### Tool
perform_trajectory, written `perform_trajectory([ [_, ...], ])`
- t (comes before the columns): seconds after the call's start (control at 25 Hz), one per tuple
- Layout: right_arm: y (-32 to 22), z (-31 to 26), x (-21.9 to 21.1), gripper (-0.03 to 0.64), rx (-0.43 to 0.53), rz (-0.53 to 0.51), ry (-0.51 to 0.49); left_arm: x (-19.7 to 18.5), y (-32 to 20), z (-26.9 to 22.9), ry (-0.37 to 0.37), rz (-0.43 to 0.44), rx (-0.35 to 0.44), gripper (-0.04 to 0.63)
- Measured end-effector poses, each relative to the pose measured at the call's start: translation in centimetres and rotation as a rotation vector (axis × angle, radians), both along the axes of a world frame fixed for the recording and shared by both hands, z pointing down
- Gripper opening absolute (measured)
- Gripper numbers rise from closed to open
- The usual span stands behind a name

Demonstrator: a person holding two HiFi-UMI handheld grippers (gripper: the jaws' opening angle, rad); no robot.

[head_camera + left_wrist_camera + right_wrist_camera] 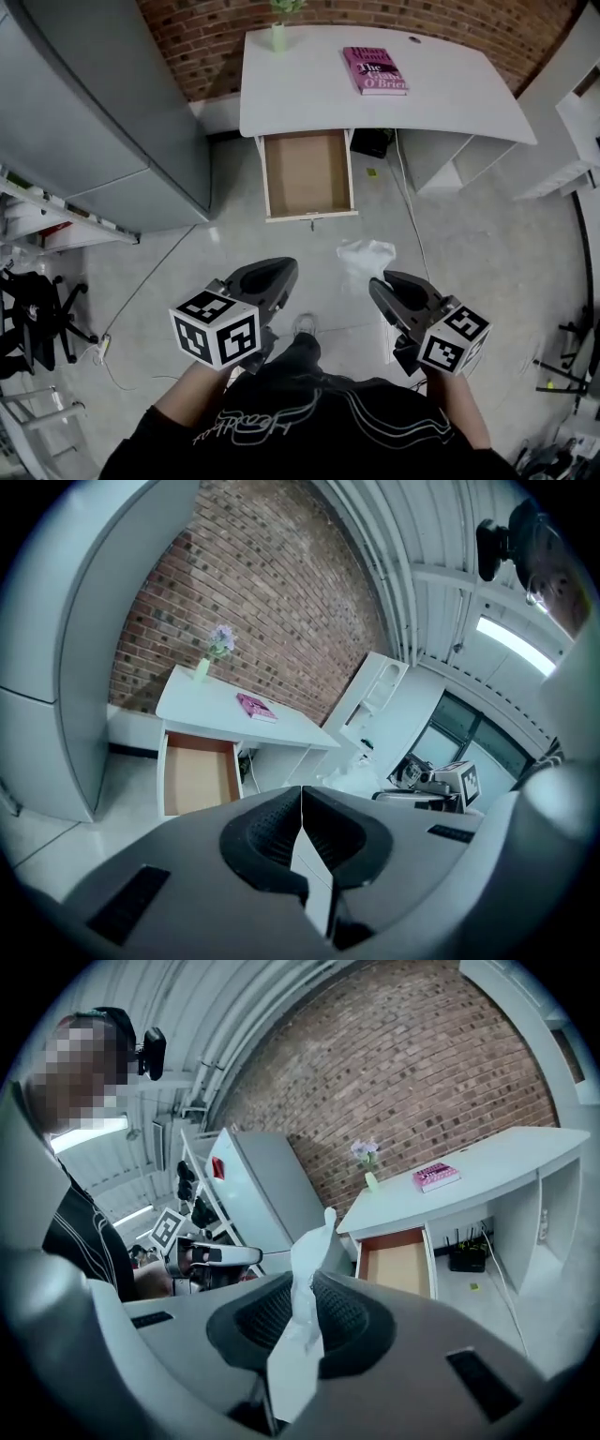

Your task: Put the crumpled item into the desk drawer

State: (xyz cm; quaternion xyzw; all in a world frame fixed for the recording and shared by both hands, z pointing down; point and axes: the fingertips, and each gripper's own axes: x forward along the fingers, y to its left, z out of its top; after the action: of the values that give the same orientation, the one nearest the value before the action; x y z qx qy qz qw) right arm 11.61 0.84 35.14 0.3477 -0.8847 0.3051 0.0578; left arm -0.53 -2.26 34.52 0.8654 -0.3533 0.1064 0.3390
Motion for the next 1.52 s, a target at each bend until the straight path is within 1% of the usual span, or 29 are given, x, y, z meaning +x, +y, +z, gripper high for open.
perform_trajectory([
  [0.12, -4.9, 1.9, -1.7, 0.077, -0.027, 0.013, 0.020, -1.9, -4.4, 3.4, -0.003, 0.002, -0.048, 0.021],
  [0.24, -8.9, 3.7, -3.1, 0.077, -0.050, 0.002, 0.076, -3.2, -7.3, 6.3, 0.009, 0.002, -0.097, 0.023],
  [0.36, -11.6, 5.8, -4.4, 0.077, -0.069, -0.023, 0.135, -4.1, -8.9, 8.7, -0.004, -0.003, -0.124, 0.022],
  [0.52, -14.2, 8.7, -5.2, 0.077, -0.096, -0.045, 0.178, -4.3, -9.8, 11.5, -0.009, -0.024, -0.162, 0.021],
  [0.8, -19.5, 13.7, -6.1, 0.077, -0.129, -0.061, 0.209, -5.3, -12.7, 13.8, 0.000, -0.086, -0.179, 0.021],
  [0.92, -22.0, 15.5, -6.7, 0.077, -0.154, -0.096, 0.219, -6.1, -14.3, 14.4, -0.005, -0.120, -0.192, 0.023],
  [1.2, -29.6, 20.9, -7.7, 0.077, -0.177, -0.172, 0.266, -7.4, -19.9, 17.1, -0.027, -0.193, -0.215, 0.023],
  [1.4, -33.2, 25.4, -8.8, 0.077, -0.200, -0.238, 0.325, -8.0, -23.0, 19.3, -0.007, -0.245, -0.247, 0.021],
  [1.52, -35.1, 28.3, -9.4, 0.077, -0.222, -0.266, 0.341, -8.8, -24.4, 20.7, -0.011, -0.268, -0.270, 0.023],
])
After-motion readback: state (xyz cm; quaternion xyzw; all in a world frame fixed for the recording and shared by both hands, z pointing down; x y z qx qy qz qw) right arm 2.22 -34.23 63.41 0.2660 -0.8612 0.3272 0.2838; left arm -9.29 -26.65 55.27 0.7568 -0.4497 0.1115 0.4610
